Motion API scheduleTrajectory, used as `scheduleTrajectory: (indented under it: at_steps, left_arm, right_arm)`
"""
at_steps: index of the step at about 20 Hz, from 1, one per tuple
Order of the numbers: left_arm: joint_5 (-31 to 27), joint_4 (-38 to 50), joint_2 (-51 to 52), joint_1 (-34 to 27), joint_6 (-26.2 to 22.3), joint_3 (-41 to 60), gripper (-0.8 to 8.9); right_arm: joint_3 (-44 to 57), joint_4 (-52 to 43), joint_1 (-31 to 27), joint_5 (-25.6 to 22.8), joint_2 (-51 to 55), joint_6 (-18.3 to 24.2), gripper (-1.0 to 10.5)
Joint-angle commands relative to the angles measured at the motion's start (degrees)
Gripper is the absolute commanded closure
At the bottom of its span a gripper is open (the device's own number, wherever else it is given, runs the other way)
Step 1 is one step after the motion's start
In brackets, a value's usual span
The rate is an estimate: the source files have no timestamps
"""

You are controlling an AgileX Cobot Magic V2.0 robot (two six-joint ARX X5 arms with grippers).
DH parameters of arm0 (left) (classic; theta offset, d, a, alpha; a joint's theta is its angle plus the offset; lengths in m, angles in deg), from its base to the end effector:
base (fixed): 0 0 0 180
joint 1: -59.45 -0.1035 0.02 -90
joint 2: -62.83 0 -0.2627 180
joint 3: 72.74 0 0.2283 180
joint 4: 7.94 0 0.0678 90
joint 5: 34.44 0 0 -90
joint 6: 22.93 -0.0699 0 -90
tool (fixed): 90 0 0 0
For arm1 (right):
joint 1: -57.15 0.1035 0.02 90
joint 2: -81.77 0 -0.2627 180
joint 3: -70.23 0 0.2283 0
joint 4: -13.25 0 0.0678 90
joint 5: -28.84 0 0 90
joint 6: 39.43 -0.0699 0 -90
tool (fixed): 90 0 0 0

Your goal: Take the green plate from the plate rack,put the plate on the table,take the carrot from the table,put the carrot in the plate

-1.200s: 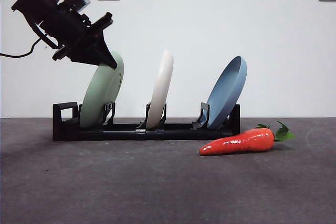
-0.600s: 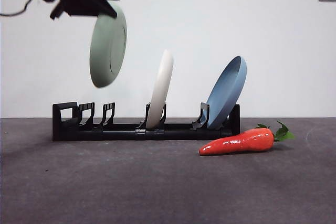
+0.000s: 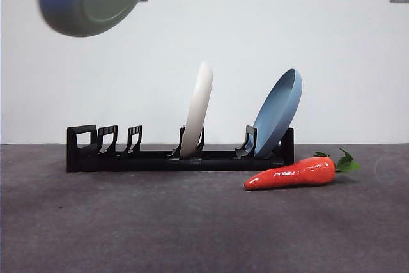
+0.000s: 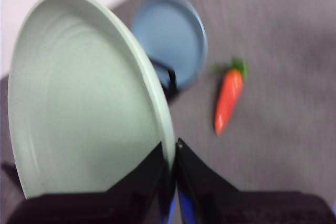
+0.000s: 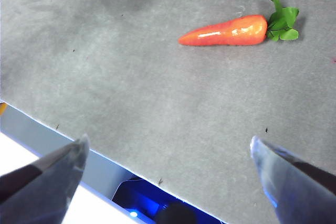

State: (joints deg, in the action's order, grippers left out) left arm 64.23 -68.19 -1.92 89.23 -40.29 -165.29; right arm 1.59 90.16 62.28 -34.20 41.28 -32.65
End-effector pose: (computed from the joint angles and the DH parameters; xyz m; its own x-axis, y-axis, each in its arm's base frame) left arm 0.1904 -0.1211 0.3741 0.6492 -0.5452 -0.5304 0.7130 0.6791 0.1746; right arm 0.1040 0.0412 0.2840 0.5447 0.5041 -0.6702 -0.4631 0.8471 0.2607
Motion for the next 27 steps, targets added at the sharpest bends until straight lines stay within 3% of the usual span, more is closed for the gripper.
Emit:
scheduleTrajectory:
  at_steps: [1,6,12,19,25,27]
  left_arm:
    - [-8.7,-4.6,-0.2,7.2,-5.4,0.4,8.18]
    - [-21.9,-2.0,-0.2,21.3,-3.2,10.9,8.18]
    - [-30.2,13.1,-4.3,29.5,-4.9,28.3,8.19]
    - [-31.6,24.5,-18.0,31.4,-5.4,33.4,8.19]
    - [-32.5,27.4,-27.6,31.5,-3.3,33.4,8.16]
    - [-32.0,27.0,-27.9,31.7,-0.4,33.4,6.94]
  right_arm:
    - [-0.2,-0.3,-0.1,-0.1,0.0,0.1,2.9]
    - [-0.2,-0.3,-0.1,0.0,0.0,0.1,2.9]
    - [-0.2,-0.3,-0.1,0.0,0.0,-0.5,2.9]
    - [-0.2,-0.3,-0.1,0.0,-0.4,-0.5,2.9]
    - [-0.2,-0.4,-0.1,0.0,-1.4,-0.5,2.9]
    - [-0.2,-0.4,-0.1,0.0,-1.9,-0.5,2.9]
